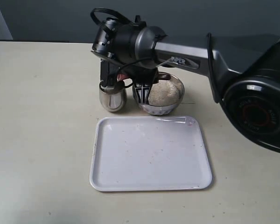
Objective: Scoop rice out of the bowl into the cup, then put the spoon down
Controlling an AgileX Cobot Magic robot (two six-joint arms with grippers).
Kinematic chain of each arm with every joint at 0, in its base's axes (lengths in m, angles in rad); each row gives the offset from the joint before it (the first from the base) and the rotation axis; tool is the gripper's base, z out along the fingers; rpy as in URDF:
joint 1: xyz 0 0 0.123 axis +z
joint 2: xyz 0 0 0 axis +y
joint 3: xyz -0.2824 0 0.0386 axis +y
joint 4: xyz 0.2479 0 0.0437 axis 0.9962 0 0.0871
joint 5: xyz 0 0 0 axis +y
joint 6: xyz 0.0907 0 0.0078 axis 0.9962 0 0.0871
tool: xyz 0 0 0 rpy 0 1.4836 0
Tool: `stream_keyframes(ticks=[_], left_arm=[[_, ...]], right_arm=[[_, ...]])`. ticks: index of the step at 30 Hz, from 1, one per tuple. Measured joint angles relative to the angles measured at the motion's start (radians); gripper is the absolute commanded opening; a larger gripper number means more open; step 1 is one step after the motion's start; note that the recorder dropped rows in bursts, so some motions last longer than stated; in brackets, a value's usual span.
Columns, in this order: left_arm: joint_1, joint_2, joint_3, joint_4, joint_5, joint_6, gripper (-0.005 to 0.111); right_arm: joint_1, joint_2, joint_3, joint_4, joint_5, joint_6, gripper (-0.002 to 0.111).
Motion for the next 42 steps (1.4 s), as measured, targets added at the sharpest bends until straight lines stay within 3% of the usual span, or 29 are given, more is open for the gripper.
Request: stream_keyframes(ticks=[42], left_arm=[[0.000, 0.000, 0.000, 0.000, -0.002, 0.000, 0.001]], right_arm=[[0.023, 0.007, 0.000, -0.089, 0.006, 0.150, -0.001]])
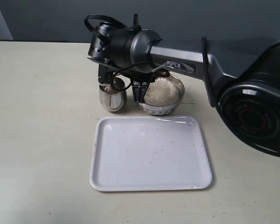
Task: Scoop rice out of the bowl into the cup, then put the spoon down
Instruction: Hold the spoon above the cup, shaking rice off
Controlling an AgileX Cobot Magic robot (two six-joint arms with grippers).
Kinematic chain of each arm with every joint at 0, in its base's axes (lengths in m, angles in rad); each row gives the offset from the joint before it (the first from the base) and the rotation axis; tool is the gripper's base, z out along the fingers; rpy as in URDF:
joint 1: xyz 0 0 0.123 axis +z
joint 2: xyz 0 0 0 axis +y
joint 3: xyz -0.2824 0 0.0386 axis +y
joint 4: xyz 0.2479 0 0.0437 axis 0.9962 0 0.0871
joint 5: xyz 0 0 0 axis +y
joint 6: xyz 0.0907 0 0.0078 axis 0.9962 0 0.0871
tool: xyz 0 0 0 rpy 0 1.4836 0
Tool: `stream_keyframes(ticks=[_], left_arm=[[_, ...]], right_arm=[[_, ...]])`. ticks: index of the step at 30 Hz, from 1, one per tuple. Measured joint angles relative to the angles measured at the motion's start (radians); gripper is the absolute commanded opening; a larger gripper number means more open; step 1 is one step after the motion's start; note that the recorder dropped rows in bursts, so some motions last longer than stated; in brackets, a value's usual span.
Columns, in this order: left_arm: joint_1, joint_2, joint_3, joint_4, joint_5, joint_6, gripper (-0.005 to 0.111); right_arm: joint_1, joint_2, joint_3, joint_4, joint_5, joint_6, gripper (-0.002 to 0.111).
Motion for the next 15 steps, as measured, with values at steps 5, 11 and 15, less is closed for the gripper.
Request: stream_keyframes(ticks=[5, 11, 15], left_arm=[[0.000, 0.000, 0.000, 0.000, 0.000, 0.000, 0.001], [0.000, 0.000, 0.000, 0.000, 0.000, 0.000, 0.001], [0.000, 0.000, 0.000, 0.000, 0.000, 0.000, 0.001]], right_arm=[[0.006, 0.000, 0.000, -0.004, 0.000, 0.007, -0.001], [0.012, 0.000, 0.000, -0.004, 0.000, 0.007, -0.001], [0.012, 0.000, 0.000, -0.004, 0.000, 0.007, -0.001]])
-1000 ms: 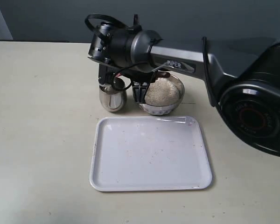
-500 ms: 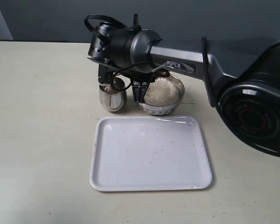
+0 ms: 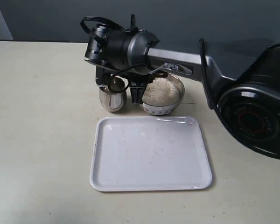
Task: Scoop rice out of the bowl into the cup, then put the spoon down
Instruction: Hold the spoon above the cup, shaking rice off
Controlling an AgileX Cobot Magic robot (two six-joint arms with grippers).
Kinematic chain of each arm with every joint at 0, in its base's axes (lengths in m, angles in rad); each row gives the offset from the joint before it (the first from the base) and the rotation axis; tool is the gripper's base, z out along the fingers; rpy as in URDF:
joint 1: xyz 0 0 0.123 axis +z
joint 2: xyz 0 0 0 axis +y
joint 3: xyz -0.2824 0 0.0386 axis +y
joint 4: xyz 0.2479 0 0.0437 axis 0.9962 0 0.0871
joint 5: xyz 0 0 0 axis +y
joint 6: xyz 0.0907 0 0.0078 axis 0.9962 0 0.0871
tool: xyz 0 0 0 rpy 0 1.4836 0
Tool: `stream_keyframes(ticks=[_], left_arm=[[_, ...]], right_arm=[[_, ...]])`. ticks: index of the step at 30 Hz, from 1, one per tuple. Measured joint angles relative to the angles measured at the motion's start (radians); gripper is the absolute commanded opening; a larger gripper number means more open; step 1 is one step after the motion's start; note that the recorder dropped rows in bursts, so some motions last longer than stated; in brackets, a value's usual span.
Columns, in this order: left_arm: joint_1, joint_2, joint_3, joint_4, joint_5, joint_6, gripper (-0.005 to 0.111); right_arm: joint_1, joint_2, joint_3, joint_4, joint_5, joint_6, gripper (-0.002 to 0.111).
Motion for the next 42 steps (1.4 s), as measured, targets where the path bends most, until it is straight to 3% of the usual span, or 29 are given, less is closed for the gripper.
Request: stream_keyframes(ticks=[42], left_arm=[[0.000, 0.000, 0.000, 0.000, 0.000, 0.000, 0.001]], right_arm=[[0.000, -0.003, 0.000, 0.116, 0.002, 0.047, -0.001]])
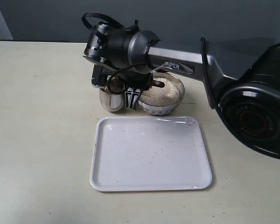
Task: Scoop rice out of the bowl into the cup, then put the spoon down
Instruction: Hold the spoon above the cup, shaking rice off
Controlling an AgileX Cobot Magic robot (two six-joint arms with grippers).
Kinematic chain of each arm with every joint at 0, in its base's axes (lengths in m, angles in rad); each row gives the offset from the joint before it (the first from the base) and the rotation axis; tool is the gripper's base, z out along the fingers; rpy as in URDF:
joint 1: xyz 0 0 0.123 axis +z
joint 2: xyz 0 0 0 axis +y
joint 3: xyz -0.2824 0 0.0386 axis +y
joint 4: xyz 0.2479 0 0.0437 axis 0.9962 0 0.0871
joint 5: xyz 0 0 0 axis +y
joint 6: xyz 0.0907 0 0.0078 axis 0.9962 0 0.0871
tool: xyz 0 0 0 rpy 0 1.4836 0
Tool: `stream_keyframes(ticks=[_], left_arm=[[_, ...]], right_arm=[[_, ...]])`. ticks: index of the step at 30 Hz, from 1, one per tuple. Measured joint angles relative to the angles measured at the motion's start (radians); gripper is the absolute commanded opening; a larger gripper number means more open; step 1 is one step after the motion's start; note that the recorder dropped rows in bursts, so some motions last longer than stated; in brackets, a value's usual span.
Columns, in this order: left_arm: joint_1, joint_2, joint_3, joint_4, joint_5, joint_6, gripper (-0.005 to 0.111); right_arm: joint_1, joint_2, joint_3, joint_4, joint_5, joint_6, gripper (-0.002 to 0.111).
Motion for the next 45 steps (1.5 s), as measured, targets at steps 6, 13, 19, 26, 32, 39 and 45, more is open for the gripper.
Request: stream_keyframes(ticks=[6, 13, 19, 26, 32, 39, 45], left_arm=[[0.000, 0.000, 0.000, 0.000, 0.000, 0.000, 0.001], [0.000, 0.000, 0.000, 0.000, 0.000, 0.000, 0.001], [0.000, 0.000, 0.000, 0.000, 0.000, 0.000, 0.001], [0.006, 0.000, 0.000, 0.000, 0.000, 0.000, 0.001], [0.010, 0.000, 0.000, 0.000, 0.000, 0.000, 0.001], [0.021, 0.000, 0.000, 0.000, 0.000, 0.000, 0.001], [0.021, 0.000, 0.000, 0.000, 0.000, 0.000, 0.001]], right_arm=[[-0.013, 0.000, 0.000, 0.000, 0.000, 0.004, -0.001], [-0.015, 0.000, 0.000, -0.007, 0.002, 0.002, -0.001], [-0.015, 0.000, 0.000, -0.012, 0.002, -0.008, -0.001], [-0.015, -0.007, 0.000, -0.012, 0.002, -0.018, -0.001], [-0.015, -0.032, 0.000, -0.008, 0.002, -0.023, -0.001], [-0.015, -0.038, 0.000, 0.005, 0.002, -0.023, -0.001], [-0.015, -0.038, 0.015, 0.006, 0.002, -0.027, -0.001]])
